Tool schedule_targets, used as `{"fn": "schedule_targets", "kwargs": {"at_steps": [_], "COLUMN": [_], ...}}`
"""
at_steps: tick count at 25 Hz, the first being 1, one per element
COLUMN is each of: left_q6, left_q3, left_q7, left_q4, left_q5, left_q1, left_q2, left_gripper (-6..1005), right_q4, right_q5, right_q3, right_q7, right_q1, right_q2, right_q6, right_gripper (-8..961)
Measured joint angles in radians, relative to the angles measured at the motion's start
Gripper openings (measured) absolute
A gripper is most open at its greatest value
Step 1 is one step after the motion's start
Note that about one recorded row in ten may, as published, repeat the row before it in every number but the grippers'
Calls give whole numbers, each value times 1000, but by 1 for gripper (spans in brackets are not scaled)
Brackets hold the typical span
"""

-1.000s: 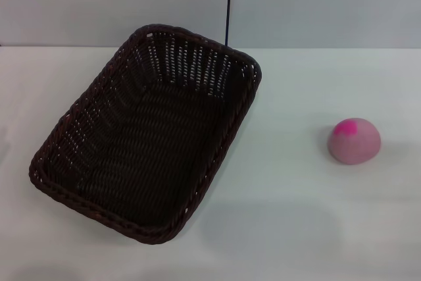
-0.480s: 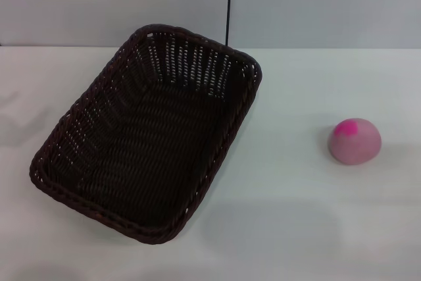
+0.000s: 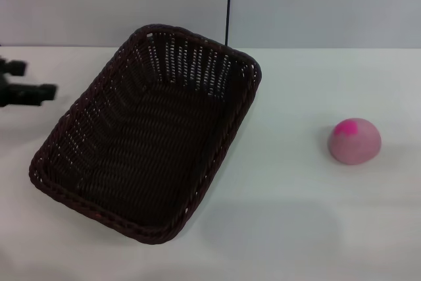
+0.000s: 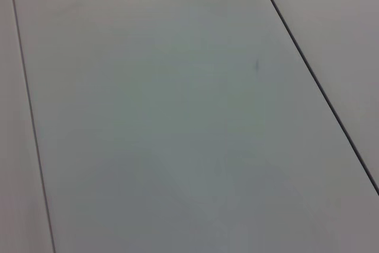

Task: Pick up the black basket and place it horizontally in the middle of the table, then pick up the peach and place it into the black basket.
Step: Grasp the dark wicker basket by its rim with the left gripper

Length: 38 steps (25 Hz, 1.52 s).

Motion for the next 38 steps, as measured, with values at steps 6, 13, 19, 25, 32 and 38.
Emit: {"fn": "schedule_targets", "kwargs": {"at_steps": [6, 13, 19, 25, 32, 38], "left_q6": [-30, -164, -253, -257, -258, -262], "left_q3": [109, 300, 435, 488, 512, 522], "left_q7": [-138, -257, -340, -384, -410, -414], "left_q4": [7, 12, 1, -6, -50, -118], "left_q5": [15, 46, 150, 193, 233, 273], "left_q1": [-37, -48, -66, -73, -90, -127], "left_q2": [1, -4, -7, -6, -7, -7], "left_gripper": [762, 755, 750, 744, 737, 732], "right_q4": [-26, -43, -50, -54, -68, -69], "right_q5": [-1, -1, -1, -1, -1, -1], "right_q3": [-6, -5, -1, 0, 2, 3], "right_q7": [46, 53, 57, 57, 58, 58], "right_q1": [0, 1, -1, 1, 8, 12], "right_q2": [-9, -11, -11, -10, -5, -7], "right_q6": [-9, -6, -21, -33, -31, -27], "right_gripper": [828, 828, 828, 828, 828, 827]}}
